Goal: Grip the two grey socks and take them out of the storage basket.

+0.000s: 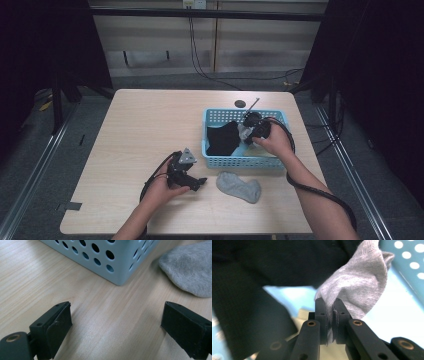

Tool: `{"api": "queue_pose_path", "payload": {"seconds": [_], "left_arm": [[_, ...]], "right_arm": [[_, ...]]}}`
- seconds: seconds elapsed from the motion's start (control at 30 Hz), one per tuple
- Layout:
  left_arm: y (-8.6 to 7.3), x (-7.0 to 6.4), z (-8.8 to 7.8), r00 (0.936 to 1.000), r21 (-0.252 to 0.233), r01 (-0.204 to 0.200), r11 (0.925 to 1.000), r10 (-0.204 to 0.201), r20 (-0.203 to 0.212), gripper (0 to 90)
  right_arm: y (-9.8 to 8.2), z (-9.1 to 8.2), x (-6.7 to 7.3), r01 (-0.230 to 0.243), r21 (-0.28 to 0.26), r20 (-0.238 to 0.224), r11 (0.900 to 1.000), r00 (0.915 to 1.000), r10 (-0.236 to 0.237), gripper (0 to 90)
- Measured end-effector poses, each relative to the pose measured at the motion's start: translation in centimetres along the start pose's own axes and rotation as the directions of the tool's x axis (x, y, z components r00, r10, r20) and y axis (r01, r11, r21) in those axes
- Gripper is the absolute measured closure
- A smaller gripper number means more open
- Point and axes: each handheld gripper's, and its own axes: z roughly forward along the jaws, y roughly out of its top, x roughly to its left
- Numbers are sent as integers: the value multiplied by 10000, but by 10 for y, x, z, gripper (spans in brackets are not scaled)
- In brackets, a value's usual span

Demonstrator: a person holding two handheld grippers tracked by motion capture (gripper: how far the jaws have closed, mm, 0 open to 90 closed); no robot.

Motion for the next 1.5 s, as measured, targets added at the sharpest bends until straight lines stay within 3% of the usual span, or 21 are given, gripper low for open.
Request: {"api": "queue_pose_path", "payload": {"seconds": [0.1, 0.13, 0.17, 0.2, 0.3, 0.4, 0.43, 0.53, 0.57, 0.7, 0.77, 0.8, 0.83, 0.9, 0.97, 1.5], "left_arm": [[0, 0, 0, 10000, -79, 87, 9999, -87, 9, 88], [0, 0, 0, 10000, -80, 88, 9999, -88, 11, 88], [0, 0, 0, 10000, -68, 66, 10000, -66, 9, 87], [0, 0, 0, 10000, -79, 84, 9999, -84, 10, 87], [0, 0, 0, 10000, -66, 82, 9999, -82, -5, 87], [0, 0, 0, 10000, -65, 63, 10000, -63, 9, 87], [0, 0, 0, 10000, -79, 83, 9999, -83, 12, 88], [0, 0, 0, 10000, -19, 19, 10000, -19, 4, 88], [0, 0, 0, 10000, -28, 12, 10000, -12, 18, 87], [0, 0, 0, 10000, -17, 6, 10000, -6, 21, 87], [0, 0, 0, 10000, 8, -14, 10000, 14, 9, 87], [0, 0, 0, 10000, 2, -11, 10000, 11, 3, 88], [0, 0, 0, 10000, 9, -11, 10000, 11, 17, 88], [0, 0, 0, 10000, -1, -7, 10000, 7, 7, 87], [0, 0, 0, 10000, 11, -21, 10000, 21, 11, 87], [0, 0, 0, 10000, -94, 79, 9999, -79, 21, 87]], "right_arm": [[-1, -5, 7, 286, 0, -111, 9996, 9995, -286, 836], [-1, -6, 9, 75, -42, -263, 10000, 9996, -76, 794], [-2, -7, 11, -114, -71, -441, 9999, 9990, 111, 679], [-2, -7, 11, -114, -71, -441, 9999, 9990, 111, 679], [-2, -8, 14, -347, -149, -266, 9993, 9991, 343, 515], [-1, -8, 14, -391, -200, -44, 9990, 9992, 390, 435], [1, -7, 14, -716, -327, -71, 9969, 9974, 714, 395], [3, -4, 12, -681, -482, 18, 9965, 9977, 683, 350], [6, 1, 11, -862, -484, 46, 9951, 9962, 865, 322], [9, 14, 12, -949, -379, -91, 9948, 9955, 946, 308], [11, 23, 14, -879, -236, -95, 9959, 9961, 877, 353], [11, 29, 16, -785, 20, 18, 9969, 9969, 785, 512], [11, 29, 16, -785, 20, 18, 9969, 9969, 785, 512], [11, 31, 16, -732, 235, 229, 9970, 9971, 727, 671], [9, 25, 11, -829, 298, 66, 9961, 9965, 828, 781], [8, -16, 18, -120, 163, -434, 9998, 9990, 127, 797]]}}
